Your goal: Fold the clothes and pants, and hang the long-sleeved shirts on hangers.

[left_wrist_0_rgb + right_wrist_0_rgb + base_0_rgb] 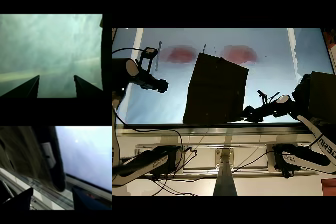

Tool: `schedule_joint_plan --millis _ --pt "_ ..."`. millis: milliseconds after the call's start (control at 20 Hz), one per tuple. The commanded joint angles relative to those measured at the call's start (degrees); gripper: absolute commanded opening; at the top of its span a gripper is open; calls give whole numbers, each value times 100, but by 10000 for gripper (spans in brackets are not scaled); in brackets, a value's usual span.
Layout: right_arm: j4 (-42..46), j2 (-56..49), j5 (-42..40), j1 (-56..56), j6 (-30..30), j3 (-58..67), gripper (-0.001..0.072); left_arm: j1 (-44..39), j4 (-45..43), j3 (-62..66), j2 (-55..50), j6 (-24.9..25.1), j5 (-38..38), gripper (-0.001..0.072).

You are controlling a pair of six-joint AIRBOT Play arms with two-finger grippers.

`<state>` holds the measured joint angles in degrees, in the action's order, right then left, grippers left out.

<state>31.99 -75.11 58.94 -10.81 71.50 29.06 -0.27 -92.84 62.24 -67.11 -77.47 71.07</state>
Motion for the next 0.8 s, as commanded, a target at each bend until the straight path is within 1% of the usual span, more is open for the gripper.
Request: schedule_joint_plan --millis 0,150,200,250,300,450,600,650,750 --pt "-223 -245 -164 -330 -118 389 564 210 96 -2 -282 -334 87 465" --pt "-177 -245 -160 -385 -214 723 543 800 601 -2 -448 -323 306 465" --pt "-168 -245 -157 -389 -223 774 491 1088 866 -11 -466 -286 411 465" --pt "-160 -245 -146 -389 -223 780 368 1410 1180 -63 -461 -138 520 465" --pt "-103 -245 -107 -389 -227 778 321 1722 1521 -140 -461 42 656 464" --pt "219 -245 210 -389 -470 778 321 2649 2645 -813 -459 673 990 465" --pt "481 -245 396 -389 -525 778 311 3115 3445 -1886 -459 1565 1049 468" --pt "540 -245 420 -389 -522 778 312 3132 3593 -2223 -459 1766 892 468" --pt "695 -245 431 -389 -520 778 312 3071 3696 -2647 -461 1832 476 488"
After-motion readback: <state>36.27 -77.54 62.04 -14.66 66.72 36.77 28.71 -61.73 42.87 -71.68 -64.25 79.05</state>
